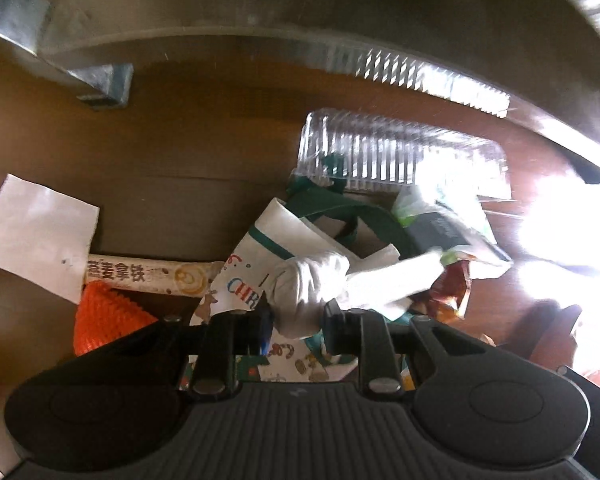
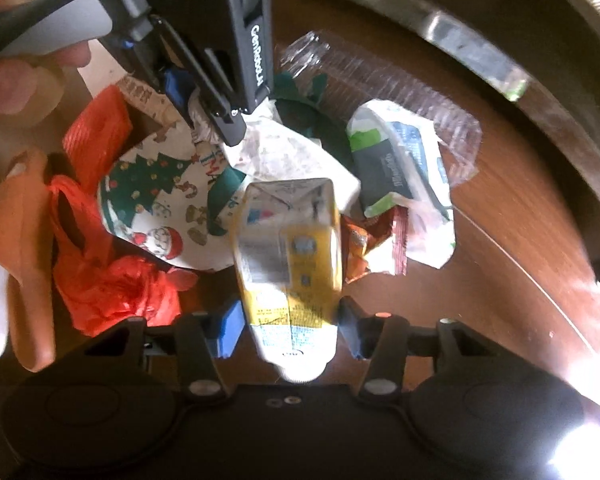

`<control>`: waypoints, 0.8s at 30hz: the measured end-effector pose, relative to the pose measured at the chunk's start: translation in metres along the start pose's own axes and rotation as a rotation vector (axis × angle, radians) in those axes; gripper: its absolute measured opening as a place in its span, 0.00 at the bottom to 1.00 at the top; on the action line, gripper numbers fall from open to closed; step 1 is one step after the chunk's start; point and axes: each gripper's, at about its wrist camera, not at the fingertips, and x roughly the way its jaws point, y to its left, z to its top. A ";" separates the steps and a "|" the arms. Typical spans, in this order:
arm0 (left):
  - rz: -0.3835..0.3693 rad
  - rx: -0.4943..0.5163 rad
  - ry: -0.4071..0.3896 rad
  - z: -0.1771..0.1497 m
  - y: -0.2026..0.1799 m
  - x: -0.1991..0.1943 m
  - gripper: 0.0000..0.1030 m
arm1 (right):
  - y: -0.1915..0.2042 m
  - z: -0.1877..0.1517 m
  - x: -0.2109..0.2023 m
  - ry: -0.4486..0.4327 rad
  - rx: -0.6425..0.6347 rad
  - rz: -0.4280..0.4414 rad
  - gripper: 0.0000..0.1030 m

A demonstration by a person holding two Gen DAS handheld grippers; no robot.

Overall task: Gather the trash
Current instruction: 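Grasp the white tissue with the left tool while the right tool grasps the yellow juice carton, then carry the tissue and juice carton over to the teal trash bin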

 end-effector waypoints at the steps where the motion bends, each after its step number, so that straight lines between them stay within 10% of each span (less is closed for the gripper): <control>1: 0.003 0.004 -0.005 -0.002 -0.001 -0.007 0.22 | 0.000 -0.001 -0.008 -0.008 0.004 -0.006 0.47; 24: -0.069 0.033 -0.321 -0.122 -0.015 -0.231 0.22 | 0.013 -0.070 -0.258 -0.328 0.222 -0.059 0.47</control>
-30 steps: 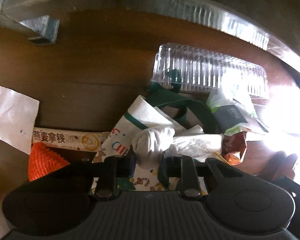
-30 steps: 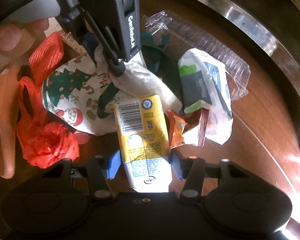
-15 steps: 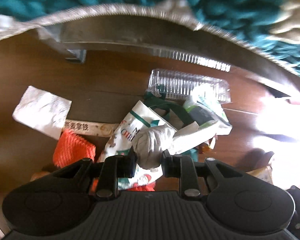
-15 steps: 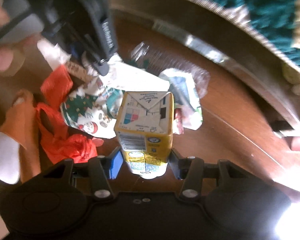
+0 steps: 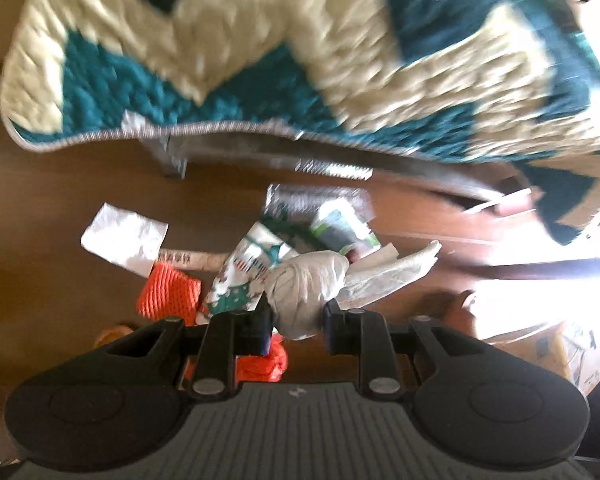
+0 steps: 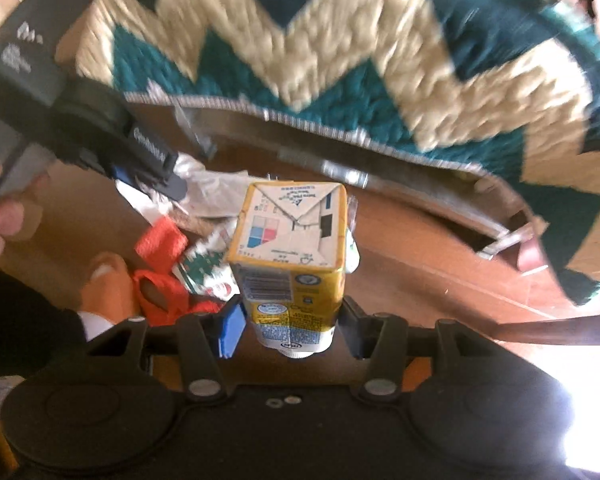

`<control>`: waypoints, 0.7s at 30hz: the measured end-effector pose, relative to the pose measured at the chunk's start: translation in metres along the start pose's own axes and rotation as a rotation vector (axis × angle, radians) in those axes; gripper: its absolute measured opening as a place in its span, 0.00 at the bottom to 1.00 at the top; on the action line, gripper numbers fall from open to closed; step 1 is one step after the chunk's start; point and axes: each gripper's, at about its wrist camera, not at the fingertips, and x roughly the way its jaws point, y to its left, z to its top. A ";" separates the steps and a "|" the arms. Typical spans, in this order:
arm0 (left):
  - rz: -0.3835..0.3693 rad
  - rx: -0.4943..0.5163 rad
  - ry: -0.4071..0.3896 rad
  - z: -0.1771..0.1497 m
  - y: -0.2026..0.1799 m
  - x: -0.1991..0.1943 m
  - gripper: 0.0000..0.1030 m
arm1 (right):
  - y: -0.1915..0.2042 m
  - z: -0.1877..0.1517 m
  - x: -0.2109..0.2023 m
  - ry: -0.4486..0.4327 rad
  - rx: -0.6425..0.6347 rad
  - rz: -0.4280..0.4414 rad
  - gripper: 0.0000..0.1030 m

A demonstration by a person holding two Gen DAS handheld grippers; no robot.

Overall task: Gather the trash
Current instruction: 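Carry the tissue and juice carton over to the teal trash bin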

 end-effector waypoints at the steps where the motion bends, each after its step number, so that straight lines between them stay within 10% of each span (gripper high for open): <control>1: -0.015 0.001 -0.026 -0.004 -0.002 -0.015 0.22 | 0.001 -0.001 -0.012 -0.025 0.004 -0.002 0.47; 21: -0.181 0.163 -0.447 -0.049 -0.103 -0.236 0.22 | -0.027 -0.044 -0.251 -0.477 0.061 -0.118 0.47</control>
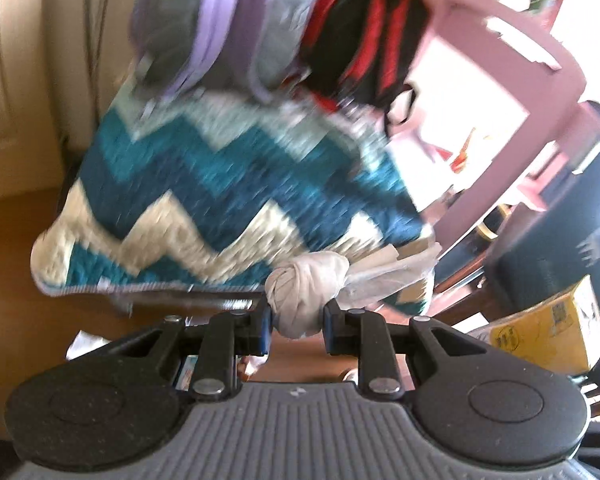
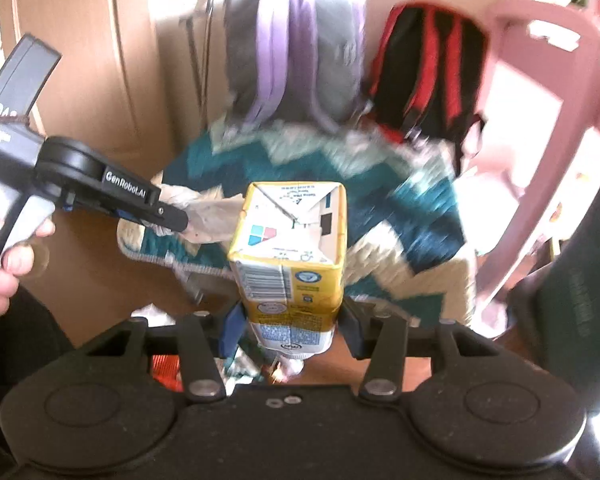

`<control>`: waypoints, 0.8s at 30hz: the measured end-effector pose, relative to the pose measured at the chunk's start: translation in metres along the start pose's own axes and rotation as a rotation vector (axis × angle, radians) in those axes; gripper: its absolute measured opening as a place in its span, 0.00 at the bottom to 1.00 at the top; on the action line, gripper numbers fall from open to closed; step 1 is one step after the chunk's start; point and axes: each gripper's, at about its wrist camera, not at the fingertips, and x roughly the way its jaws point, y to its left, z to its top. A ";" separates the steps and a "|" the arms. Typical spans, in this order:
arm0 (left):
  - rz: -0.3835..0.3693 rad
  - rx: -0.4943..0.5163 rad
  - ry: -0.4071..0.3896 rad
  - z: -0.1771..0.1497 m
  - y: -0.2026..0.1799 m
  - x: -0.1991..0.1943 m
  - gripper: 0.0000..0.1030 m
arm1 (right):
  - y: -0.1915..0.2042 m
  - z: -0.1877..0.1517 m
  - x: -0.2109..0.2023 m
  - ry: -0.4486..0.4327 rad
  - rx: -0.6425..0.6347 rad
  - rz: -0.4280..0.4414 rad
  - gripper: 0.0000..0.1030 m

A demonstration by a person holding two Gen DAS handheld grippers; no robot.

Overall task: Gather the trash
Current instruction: 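Carry the tissue and juice carton over to the teal trash bin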

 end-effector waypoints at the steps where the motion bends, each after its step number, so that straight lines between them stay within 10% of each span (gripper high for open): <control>1: -0.009 0.011 -0.016 0.005 -0.009 -0.007 0.22 | -0.004 0.003 -0.010 -0.022 0.003 -0.011 0.47; 24: -0.176 0.407 -0.271 0.105 -0.248 -0.090 0.23 | -0.150 0.084 -0.196 -0.346 0.111 -0.306 0.47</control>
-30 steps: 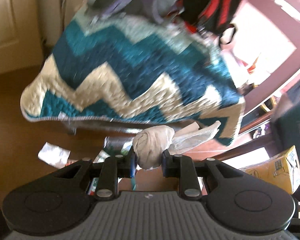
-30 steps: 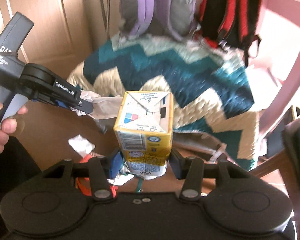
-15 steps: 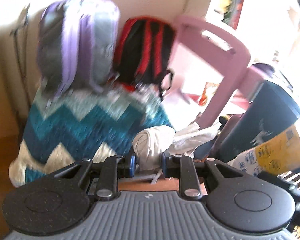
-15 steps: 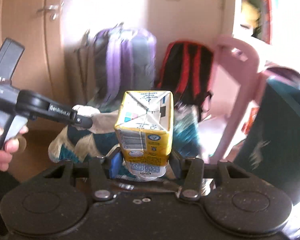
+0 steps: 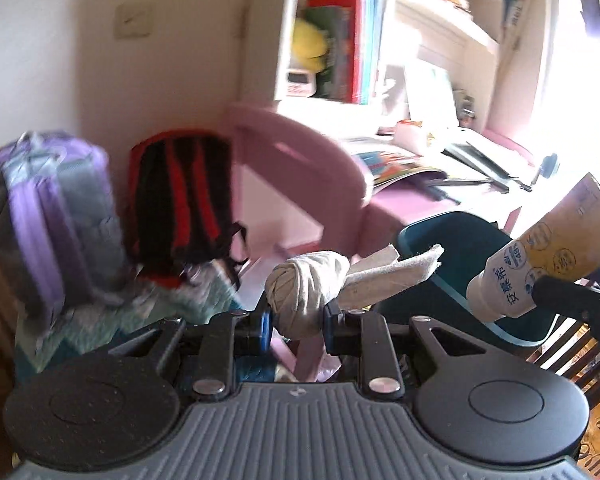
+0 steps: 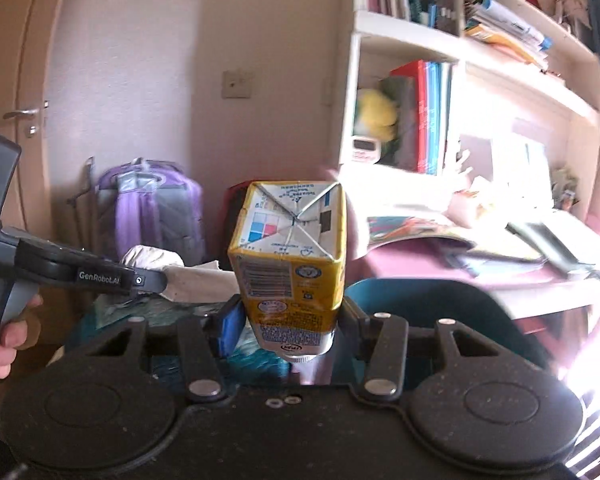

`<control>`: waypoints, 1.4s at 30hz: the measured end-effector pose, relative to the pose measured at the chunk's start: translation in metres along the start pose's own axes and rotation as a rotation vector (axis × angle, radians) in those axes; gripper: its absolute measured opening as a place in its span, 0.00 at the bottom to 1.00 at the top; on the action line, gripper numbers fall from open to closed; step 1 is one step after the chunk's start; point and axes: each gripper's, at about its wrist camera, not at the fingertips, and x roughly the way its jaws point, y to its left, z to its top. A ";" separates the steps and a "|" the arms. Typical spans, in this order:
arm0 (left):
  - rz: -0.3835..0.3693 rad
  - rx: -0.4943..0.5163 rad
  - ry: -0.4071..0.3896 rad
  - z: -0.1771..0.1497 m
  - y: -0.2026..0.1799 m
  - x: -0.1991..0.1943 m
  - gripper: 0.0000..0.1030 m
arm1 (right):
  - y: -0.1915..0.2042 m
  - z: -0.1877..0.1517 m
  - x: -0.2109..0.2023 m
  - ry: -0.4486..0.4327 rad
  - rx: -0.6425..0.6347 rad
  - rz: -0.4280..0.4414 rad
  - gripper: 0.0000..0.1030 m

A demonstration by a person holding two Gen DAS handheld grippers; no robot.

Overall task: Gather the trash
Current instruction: 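Carry the tissue and juice carton over to the teal trash bin, then open both tools to drop the tissue and carton into the bin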

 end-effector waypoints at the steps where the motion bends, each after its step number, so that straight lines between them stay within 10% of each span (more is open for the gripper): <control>1: -0.008 0.014 -0.002 0.005 -0.007 0.003 0.23 | -0.007 0.002 -0.001 0.005 0.001 -0.013 0.47; 20: -0.070 0.364 0.165 0.035 -0.161 0.102 0.23 | -0.105 -0.030 0.050 0.281 0.101 -0.150 0.47; 42: -0.082 0.412 0.350 0.015 -0.190 0.183 0.33 | -0.130 -0.053 0.094 0.393 0.103 -0.177 0.51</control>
